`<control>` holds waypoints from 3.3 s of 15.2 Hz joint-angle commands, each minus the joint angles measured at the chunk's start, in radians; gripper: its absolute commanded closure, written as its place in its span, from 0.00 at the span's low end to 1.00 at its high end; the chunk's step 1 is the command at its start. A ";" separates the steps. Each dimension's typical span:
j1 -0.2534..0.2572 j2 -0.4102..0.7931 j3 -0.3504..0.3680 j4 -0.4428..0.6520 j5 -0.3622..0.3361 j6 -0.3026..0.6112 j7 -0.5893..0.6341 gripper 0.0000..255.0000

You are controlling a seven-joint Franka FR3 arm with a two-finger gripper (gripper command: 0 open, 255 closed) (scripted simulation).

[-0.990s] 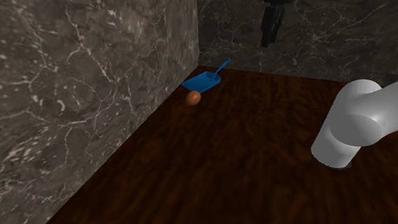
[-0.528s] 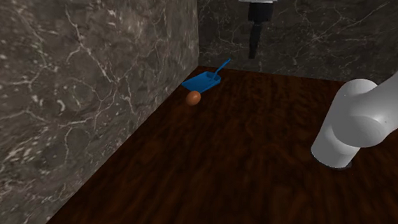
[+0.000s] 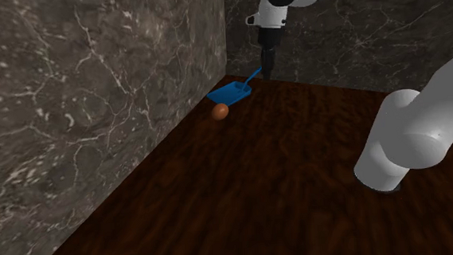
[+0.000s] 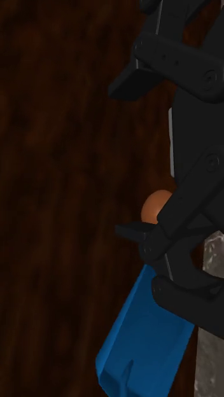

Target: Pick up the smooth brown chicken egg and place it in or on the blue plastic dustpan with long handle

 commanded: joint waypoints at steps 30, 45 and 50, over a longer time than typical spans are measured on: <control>0.088 0.691 0.001 0.320 0.233 0.298 -0.668 0.00; 0.090 0.669 -0.003 0.333 0.222 0.265 -0.657 1.00; 0.093 0.636 -0.008 0.360 0.205 0.209 -0.640 1.00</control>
